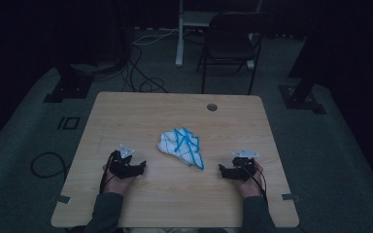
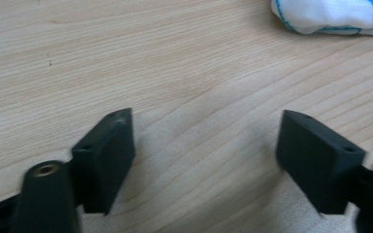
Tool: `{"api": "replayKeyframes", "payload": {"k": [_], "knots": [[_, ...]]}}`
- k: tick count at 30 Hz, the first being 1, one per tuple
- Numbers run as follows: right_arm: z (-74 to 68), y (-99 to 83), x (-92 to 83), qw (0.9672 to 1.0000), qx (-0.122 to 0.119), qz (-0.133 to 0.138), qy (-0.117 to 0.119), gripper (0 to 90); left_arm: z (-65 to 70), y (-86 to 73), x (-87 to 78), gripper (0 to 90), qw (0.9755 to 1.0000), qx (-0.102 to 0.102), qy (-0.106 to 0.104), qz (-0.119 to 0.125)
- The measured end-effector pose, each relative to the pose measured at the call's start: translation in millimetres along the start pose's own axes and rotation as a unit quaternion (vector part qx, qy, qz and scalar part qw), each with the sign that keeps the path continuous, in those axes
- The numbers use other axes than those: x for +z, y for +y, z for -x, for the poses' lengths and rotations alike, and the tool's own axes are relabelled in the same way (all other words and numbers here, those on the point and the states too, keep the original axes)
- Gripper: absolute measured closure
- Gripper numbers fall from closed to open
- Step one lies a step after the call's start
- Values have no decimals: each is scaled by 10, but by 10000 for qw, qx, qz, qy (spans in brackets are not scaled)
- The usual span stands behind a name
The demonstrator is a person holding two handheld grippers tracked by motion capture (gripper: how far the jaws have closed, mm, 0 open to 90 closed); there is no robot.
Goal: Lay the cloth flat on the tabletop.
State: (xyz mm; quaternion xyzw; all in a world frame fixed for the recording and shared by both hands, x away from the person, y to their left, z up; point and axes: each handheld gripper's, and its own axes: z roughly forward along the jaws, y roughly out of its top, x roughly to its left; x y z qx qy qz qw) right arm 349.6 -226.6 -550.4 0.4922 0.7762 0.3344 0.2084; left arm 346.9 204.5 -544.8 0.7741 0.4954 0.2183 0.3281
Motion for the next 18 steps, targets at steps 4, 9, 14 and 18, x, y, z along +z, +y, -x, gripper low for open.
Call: {"api": "replayKeyframes", "payload": {"k": [4, 9, 14, 18], "knots": [[-3, -1, -1, 10000, 5, 0, -6, 114, 6, -7, -15, 330, 9999, 74, -65, 38], [-4, 2, -18, 10000, 30, -21, -29, 163, 16, -15, -24, 383, 9999, 79, -84, 78], [-2, 9, -61, 9999, 20, -98, -16, 257, 35, 1, -39, 499, 9999, 101, -108, 29], [-20, 9, -75, 9999, -58, -146, 68, 267, 42, 19, -36, 510, 9999, 76, -116, -20]]}}
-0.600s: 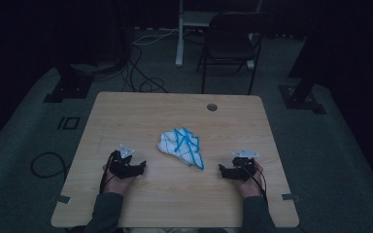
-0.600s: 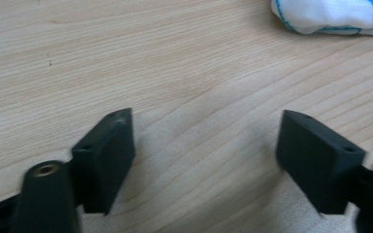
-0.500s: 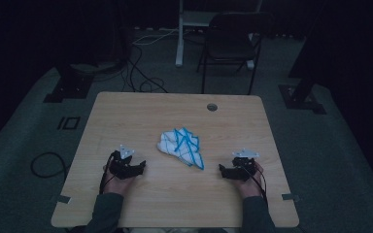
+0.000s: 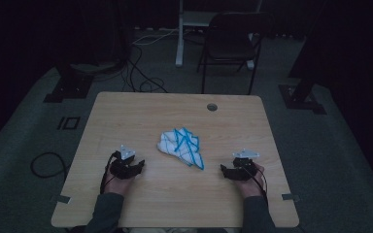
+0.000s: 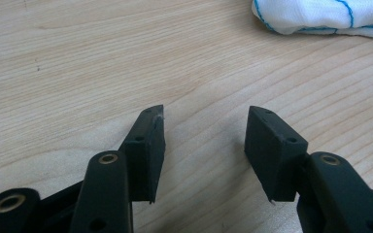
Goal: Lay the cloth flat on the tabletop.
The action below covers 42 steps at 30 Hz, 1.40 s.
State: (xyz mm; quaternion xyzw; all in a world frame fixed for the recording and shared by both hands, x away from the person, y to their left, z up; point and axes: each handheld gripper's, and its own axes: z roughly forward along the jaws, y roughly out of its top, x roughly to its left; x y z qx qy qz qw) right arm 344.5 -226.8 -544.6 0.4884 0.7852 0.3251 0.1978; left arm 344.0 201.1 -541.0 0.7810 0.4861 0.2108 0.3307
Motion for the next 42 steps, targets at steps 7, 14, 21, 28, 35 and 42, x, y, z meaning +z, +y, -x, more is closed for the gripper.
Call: {"api": "replayKeyframes", "payload": {"k": [7, 14, 21, 28, 35, 42], "knots": [[-71, 13, -36, 9996, -200, -8, 185, 503, 58, 58, 5, 581, 9995, 64, -273, -131], [-102, 17, -37, 9996, -160, 44, 245, 618, 181, 262, -49, 601, 9986, 220, -477, 51], [-216, 35, -49, 9990, -312, 110, 285, 648, 367, 477, -12, 614, 9964, 466, -693, 132], [-337, 62, -82, 9977, -469, 275, 416, 666, 544, 642, 81, 662, 9940, 712, -816, 169], [-476, 97, -83, 9958, -633, 390, 532, 686, 699, 776, 292, 652, 9924, 907, -836, -26], [-587, 122, -84, 9938, -788, 481, 621, 682, 772, 820, 428, 616, 9927, 875, -825, -131]]}}
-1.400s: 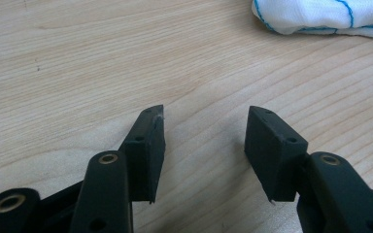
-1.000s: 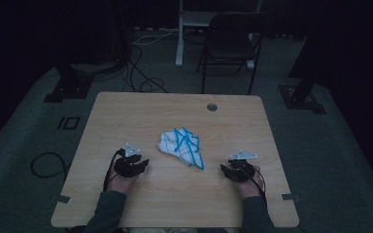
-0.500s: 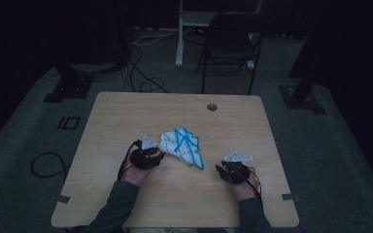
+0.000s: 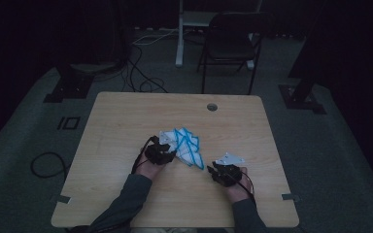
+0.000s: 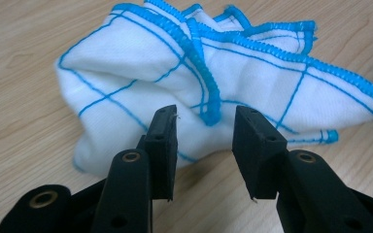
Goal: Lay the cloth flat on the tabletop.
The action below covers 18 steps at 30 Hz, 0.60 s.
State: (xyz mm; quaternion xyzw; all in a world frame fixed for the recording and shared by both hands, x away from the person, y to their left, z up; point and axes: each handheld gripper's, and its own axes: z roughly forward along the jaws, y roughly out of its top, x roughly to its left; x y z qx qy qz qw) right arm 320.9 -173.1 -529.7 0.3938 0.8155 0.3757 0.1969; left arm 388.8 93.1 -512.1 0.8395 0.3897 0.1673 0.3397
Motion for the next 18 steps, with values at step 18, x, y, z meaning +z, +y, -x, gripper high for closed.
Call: {"api": "replayKeyframes", "payload": {"k": [18], "knots": [[-210, 109, 117, 9989, -319, 128, 324, 632, 21, 155, 141, 887, 9996, -156, 170, -152]]}}
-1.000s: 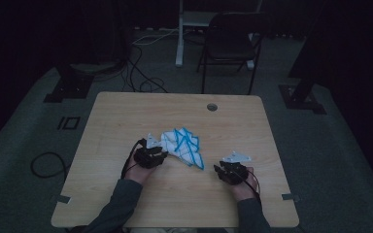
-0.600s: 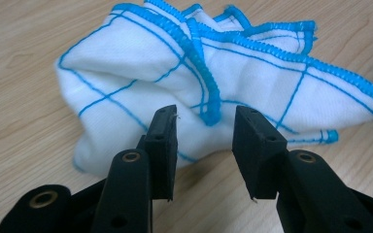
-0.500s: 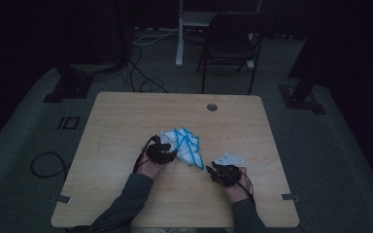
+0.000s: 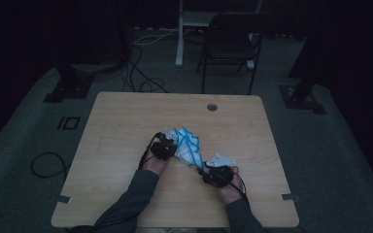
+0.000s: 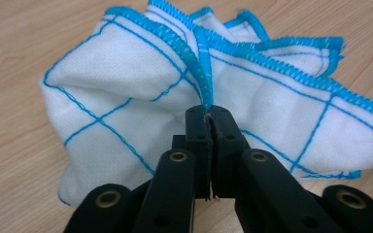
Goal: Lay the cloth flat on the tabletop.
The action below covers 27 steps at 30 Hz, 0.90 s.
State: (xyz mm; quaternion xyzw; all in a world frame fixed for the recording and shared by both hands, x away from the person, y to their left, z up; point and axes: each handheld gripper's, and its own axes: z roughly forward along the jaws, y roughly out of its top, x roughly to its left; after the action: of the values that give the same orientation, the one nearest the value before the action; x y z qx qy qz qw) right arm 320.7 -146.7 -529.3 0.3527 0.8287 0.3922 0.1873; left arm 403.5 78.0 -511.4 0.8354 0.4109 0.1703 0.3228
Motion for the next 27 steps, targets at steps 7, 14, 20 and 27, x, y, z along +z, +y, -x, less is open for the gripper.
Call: {"api": "replayKeyframes", "payload": {"k": [7, 14, 20, 27], "knots": [[-48, 7, 76, 9995, -211, -219, 38, 884, -53, 37, -220, 894, 9995, -36, 39, 323], [-32, -4, -6, 9997, -212, -135, 0, 900, -249, -46, -495, 896, 9979, -297, 165, 547], [-11, -24, -94, 9998, -191, -69, -63, 900, -471, -209, -698, 895, 9964, -561, 268, 573], [-56, -1, 8, 9997, -202, -111, 45, 605, -628, -372, -746, 894, 9954, -768, 346, 464]]}}
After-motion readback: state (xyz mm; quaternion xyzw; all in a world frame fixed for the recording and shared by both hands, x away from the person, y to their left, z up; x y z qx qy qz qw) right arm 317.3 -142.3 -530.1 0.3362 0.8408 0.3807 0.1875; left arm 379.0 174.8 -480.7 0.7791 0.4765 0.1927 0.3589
